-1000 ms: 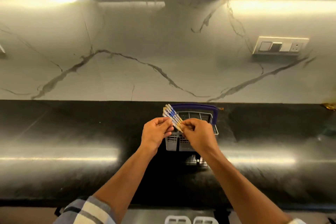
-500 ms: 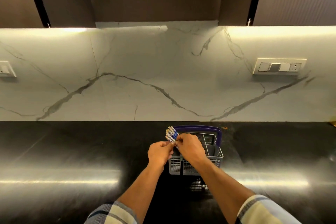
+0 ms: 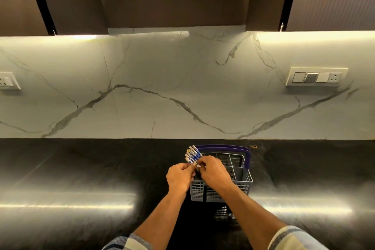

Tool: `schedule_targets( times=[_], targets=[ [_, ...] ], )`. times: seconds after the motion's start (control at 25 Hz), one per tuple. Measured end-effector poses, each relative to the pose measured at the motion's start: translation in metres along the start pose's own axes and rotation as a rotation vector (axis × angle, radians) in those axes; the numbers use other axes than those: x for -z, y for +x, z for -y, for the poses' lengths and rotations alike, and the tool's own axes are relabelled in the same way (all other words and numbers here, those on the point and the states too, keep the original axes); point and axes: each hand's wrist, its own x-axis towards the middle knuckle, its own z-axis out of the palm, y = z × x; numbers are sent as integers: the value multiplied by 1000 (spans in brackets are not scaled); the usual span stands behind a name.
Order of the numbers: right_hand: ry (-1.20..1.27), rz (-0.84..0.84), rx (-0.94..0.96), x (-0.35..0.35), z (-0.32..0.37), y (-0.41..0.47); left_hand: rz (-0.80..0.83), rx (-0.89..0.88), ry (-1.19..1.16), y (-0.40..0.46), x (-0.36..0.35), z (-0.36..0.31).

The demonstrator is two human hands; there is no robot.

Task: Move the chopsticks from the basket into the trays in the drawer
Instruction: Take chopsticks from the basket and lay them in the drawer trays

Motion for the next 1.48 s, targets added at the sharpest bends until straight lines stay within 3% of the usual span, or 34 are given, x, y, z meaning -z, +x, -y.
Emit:
schedule_targets(
  times=[0.28,0.6,1.0,1.24,1.48],
  targets=[
    [105,-8,42,13,3,-4,-32,-97,51,-8,4,-13],
    [306,-139,181,53,26,-12,-44,-408,45,-29,26,-61],
    [543,-229,344,132,64,-41,29,-674,-58,-91,42,-145],
    [796,-64,313,157,72,-89,53,-838,97,-129,52,-159],
    [792,-37,249,157,77,-128,245,-855,123,-147,75,-155]
  ],
)
